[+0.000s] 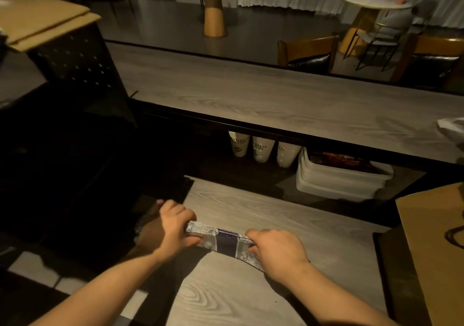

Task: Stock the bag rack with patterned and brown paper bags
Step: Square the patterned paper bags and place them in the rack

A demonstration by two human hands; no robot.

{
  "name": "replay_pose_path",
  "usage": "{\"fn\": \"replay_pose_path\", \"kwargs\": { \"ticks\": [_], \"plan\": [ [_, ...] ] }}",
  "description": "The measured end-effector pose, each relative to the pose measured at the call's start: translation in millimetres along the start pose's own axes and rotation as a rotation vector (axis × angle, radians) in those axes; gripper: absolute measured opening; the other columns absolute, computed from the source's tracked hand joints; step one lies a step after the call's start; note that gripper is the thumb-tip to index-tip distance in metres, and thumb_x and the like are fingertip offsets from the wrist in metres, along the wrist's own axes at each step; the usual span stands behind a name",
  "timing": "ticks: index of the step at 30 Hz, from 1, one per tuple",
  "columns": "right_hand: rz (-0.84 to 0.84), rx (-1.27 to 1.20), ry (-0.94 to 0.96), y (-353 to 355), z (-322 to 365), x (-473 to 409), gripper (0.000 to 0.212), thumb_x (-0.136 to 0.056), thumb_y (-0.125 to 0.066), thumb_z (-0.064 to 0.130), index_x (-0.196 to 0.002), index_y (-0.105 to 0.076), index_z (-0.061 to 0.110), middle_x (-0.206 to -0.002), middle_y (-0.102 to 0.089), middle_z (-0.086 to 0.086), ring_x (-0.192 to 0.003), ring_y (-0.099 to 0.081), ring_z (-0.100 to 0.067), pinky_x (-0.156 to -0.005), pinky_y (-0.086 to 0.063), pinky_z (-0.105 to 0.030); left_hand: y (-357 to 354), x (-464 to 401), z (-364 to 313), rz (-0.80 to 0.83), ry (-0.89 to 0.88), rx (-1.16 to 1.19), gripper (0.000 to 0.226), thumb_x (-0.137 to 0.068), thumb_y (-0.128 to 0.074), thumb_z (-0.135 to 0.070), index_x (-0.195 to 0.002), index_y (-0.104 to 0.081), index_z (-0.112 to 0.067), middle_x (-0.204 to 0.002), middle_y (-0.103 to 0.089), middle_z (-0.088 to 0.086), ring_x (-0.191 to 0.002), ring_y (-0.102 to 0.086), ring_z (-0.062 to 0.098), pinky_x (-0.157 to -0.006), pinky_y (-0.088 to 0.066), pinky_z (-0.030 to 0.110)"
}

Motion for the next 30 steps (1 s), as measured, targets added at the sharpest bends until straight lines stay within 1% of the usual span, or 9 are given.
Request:
{"fn": "replay_pose_path", "kwargs": {
  "ticks": [3,6,8,10,12,16,20,25,30],
  "plan": [
    [-0.025,-0.107,-0.085,6.7,-3.2,3.4,0.018,-0.104,-0.051,0.046,-0.115,-0.057,0.033,-0.107,-0.073,-0.001,-0.1,-0.068,-0.03,-0.074,-0.048,-0.038,20.2,-0.5,-7.6,-0.15,0.256,0.007,0.111,-0.07,-0.054,-0.092,-0.142,-0.051,-0.007,-0.147,-0.042,0.019,-0.139,-0.036,0.034,-0.121,-0.02,0.045],
    [-0.06,-0.242,-0.178,15.2,-6.2,6.9,0.019,-0.102,-0.054,0.05,-0.11,-0.059,0.034,-0.1,-0.073,0.002,-0.095,-0.067,-0.025,-0.069,-0.045,-0.035,32.2,-1.2,-30.4,-0.113,0.709,-0.093,0.148,-0.051,-0.093,-0.062,-0.163,-0.001,-0.03,-0.171,0.002,0.007,-0.157,-0.005,0.035,-0.126,-0.011,0.058],
    [-0.075,-0.333,-0.215,19.2,-5.5,9.9,0.018,-0.1,-0.057,0.051,-0.11,-0.062,0.036,-0.095,-0.073,0.007,-0.09,-0.068,-0.019,-0.074,-0.052,-0.035,26.8,-2.9,-46.2,-0.126,0.961,0.074,0.152,-0.049,-0.099,-0.055,-0.161,0.001,-0.031,-0.171,-0.003,0.006,-0.157,-0.007,0.032,-0.126,-0.014,0.055],
    [-0.071,-0.478,-0.246,22.4,-3.9,12.3,0.014,-0.099,-0.062,0.048,-0.11,-0.065,0.04,-0.095,-0.073,0.013,-0.089,-0.068,-0.011,-0.079,-0.055,-0.034,20.4,-5.3,-58.3,-0.117,1.159,0.322,0.154,-0.038,-0.089,-0.08,-0.16,-0.007,-0.033,-0.167,-0.025,0.009,-0.151,-0.029,0.032,-0.122,-0.029,0.056],
    [-0.042,-0.657,-0.255,26.7,-2.9,14.3,0.011,-0.098,-0.066,0.043,-0.109,-0.067,0.043,-0.097,-0.074,0.018,-0.09,-0.069,-0.003,-0.081,-0.055,-0.031,21.3,-9.4,-74.0,-0.151,1.247,0.726,0.145,-0.041,-0.092,-0.076,-0.158,-0.017,-0.036,-0.158,-0.042,0.007,-0.14,-0.049,0.029,-0.115,-0.042,0.055],
    [0.097,-0.998,-0.197,41.3,6.2,20.9,0.015,-0.098,-0.071,0.027,-0.111,-0.071,0.035,-0.098,-0.08,0.019,-0.089,-0.075,-0.001,-0.09,-0.059,-0.029,46.5,-20.0,-110.7,-0.119,1.24,1.508,0.075,-0.074,-0.083,-0.035,-0.142,-0.057,-0.015,-0.126,-0.074,0.01,-0.113,-0.072,0.031,-0.102,-0.053,0.052],
    [0.18,-1.065,-0.137,52.5,14.7,23.5,0.021,-0.097,-0.072,0.034,-0.118,-0.071,0.035,-0.11,-0.079,0.016,-0.103,-0.075,-0.008,-0.104,-0.054,-0.043,77.6,-23.6,-118.3,-0.264,1.18,1.551,0.044,-0.09,-0.073,-0.013,-0.133,-0.061,-0.021,-0.121,-0.076,0.009,-0.111,-0.072,0.034,-0.105,-0.05,0.059],
    [0.292,-1.136,-0.085,71.0,30.9,21.7,0.026,-0.098,-0.071,0.036,-0.124,-0.069,0.036,-0.116,-0.078,0.011,-0.109,-0.074,-0.014,-0.108,-0.051,-0.05,117.6,-27.0,-123.3,-0.276,1.26,1.66,0.041,-0.092,-0.07,-0.008,-0.131,-0.061,-0.016,-0.115,-0.077,0.014,-0.107,-0.074,0.038,-0.103,-0.051,0.06],
    [0.226,-1.17,-0.043,85.5,43.8,19.8,0.033,-0.093,-0.078,0.035,-0.124,-0.069,0.029,-0.112,-0.08,0.007,-0.104,-0.076,-0.016,-0.104,-0.054,-0.05,153.6,-31.3,-130.2,-0.383,1.232,1.578,0.037,-0.092,-0.069,-0.004,-0.128,-0.063,-0.012,-0.107,-0.079,0.012,-0.096,-0.077,0.033,-0.092,-0.059,0.053]
  ]
}}
Point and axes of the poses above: each hand's wrist, its own x-axis away from the middle knuckle, its own y-axis out of the back of the hand, z = x × y, the point moved 1 cm from there along -x, towards the middle knuckle
